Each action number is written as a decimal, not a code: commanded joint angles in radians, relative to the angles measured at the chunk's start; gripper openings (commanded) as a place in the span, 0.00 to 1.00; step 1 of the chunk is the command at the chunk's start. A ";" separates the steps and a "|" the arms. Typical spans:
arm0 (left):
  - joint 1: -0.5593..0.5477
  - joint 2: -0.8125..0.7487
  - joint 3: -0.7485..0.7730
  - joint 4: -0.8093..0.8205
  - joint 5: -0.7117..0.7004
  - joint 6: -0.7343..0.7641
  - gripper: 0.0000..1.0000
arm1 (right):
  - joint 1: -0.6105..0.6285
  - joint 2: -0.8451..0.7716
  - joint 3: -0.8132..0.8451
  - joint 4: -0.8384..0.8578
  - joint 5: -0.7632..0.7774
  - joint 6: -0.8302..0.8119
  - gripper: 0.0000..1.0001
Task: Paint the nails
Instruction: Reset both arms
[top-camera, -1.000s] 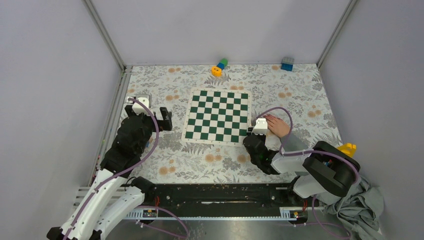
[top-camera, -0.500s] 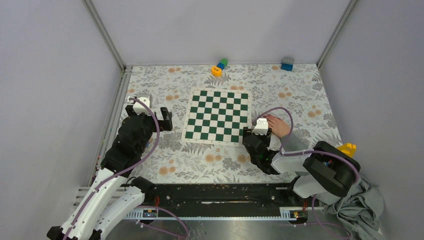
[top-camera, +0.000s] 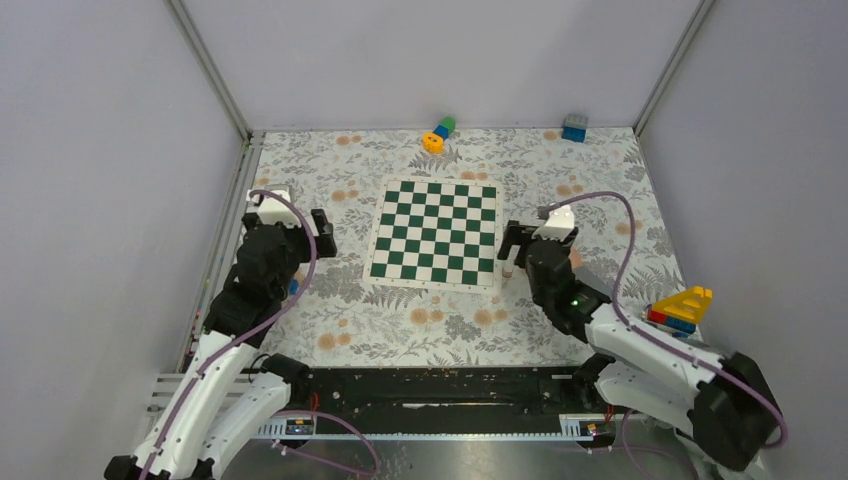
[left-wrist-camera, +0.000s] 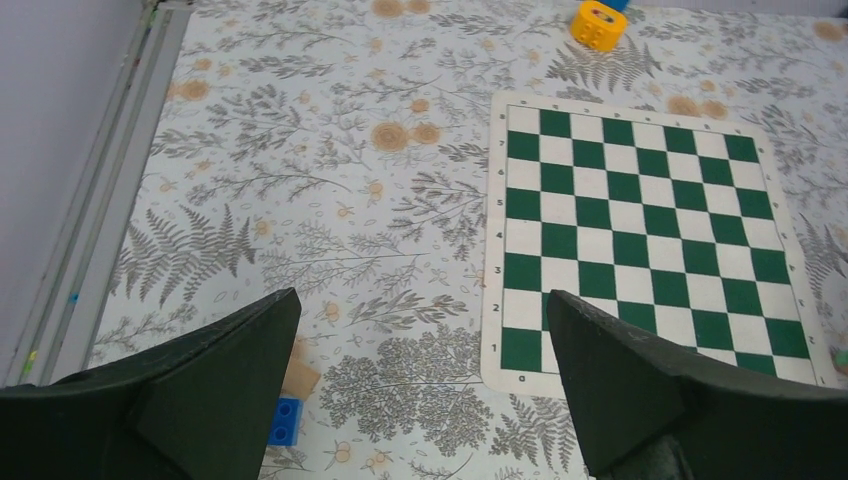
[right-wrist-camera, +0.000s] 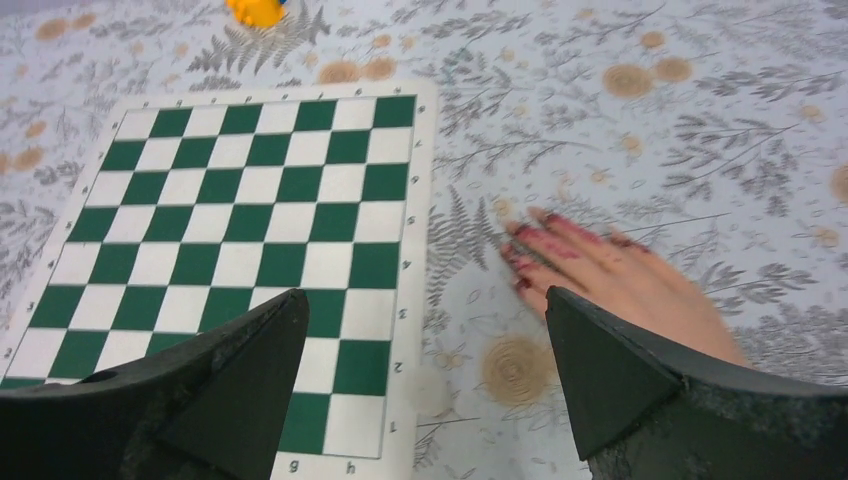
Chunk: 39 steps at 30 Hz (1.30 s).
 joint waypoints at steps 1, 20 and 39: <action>0.086 0.004 0.026 0.015 0.021 -0.045 0.99 | -0.151 -0.144 0.056 -0.261 -0.212 -0.002 0.96; 0.255 -0.198 0.015 0.100 0.115 -0.011 0.99 | -0.526 -0.585 0.197 -0.492 -0.397 -0.166 0.96; 0.255 -0.303 -0.021 0.137 0.059 -0.013 0.99 | -0.525 -0.769 0.097 -0.357 -0.413 -0.226 0.95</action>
